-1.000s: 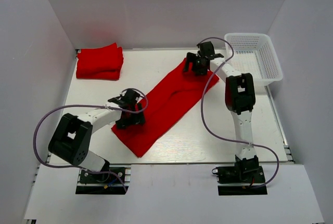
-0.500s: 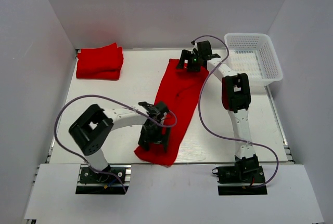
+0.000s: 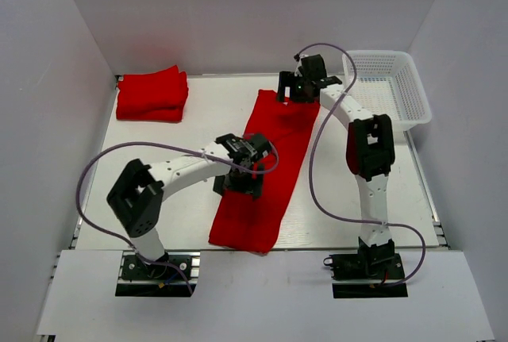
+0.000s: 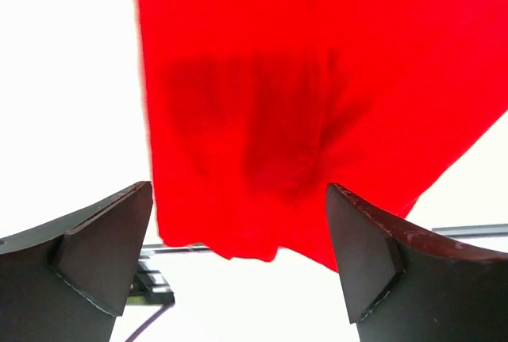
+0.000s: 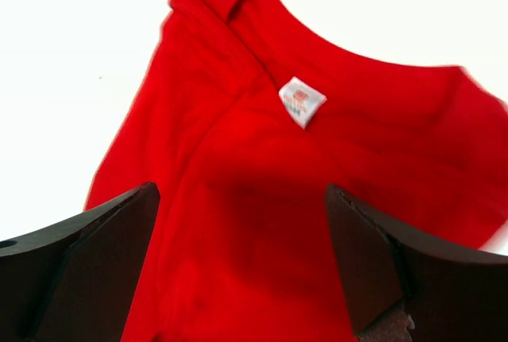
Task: Fold and stack the t-shirts
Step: Rotate the tshirt 90 degrees
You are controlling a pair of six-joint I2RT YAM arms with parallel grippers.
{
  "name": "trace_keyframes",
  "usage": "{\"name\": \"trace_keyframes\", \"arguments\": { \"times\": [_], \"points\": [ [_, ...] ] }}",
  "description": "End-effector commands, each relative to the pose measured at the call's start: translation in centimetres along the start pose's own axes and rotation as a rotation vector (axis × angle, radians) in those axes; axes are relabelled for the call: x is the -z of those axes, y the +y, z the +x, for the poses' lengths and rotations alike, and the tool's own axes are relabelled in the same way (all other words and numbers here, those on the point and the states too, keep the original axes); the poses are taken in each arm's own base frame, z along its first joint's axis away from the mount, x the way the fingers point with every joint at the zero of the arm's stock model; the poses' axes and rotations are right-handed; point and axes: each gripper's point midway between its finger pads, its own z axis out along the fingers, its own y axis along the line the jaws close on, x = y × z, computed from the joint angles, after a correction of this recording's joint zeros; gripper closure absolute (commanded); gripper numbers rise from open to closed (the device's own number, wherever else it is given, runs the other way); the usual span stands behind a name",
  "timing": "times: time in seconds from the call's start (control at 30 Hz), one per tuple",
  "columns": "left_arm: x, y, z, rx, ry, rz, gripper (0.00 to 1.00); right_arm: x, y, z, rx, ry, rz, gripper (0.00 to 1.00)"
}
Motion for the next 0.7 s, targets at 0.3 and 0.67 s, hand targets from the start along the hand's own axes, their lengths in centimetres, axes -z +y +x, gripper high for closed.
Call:
{"name": "trace_keyframes", "arguments": {
  "times": [0.3, 0.67],
  "points": [
    [8.8, 9.5, -12.3, 0.309, -0.561, -0.082, 0.00, 9.5, 3.6, 6.6, -0.021, 0.037, 0.149, 0.10],
    [9.2, 11.5, -15.0, 0.366, -0.550, -0.039, 0.00, 8.9, 4.2, 14.4, 0.030, 0.151, 0.178, 0.10]
  ]
}}
